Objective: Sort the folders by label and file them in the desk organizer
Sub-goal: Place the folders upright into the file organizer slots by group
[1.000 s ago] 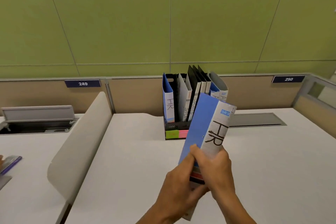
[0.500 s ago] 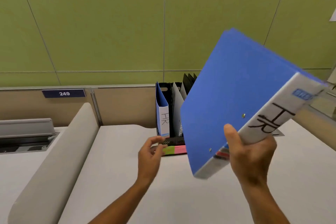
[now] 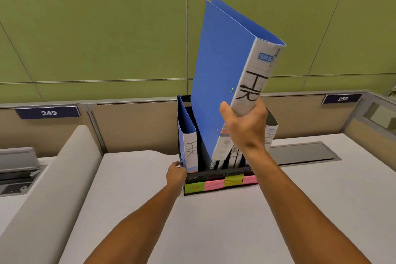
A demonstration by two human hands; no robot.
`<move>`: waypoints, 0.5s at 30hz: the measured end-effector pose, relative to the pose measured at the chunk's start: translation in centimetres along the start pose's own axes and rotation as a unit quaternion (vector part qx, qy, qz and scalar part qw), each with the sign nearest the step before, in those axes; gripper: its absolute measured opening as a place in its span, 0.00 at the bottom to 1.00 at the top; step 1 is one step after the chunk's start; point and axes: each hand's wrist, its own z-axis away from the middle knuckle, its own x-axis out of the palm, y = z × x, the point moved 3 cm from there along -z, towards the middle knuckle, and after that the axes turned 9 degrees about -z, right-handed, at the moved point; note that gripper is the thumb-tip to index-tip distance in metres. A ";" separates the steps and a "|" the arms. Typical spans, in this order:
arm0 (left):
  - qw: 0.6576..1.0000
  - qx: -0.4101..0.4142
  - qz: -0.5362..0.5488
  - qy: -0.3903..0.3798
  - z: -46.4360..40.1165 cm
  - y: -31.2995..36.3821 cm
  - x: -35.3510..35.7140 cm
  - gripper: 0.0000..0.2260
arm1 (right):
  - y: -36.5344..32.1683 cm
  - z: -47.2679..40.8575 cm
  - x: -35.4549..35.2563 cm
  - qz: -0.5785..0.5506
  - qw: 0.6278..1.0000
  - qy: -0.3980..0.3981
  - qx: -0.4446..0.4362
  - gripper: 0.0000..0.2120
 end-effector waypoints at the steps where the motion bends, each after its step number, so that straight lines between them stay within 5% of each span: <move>1: 1.000 0.003 -0.014 -0.001 -0.2 -0.1 0.0 0.19 | 0.3 -0.3 0.5 0.001 1.000 -0.004 0.003 0.11; 15: 0.993 0.034 -0.109 -0.034 -2.7 -1.0 0.0 0.18 | 9.5 0.7 7.0 -0.027 0.989 -0.082 0.118 0.22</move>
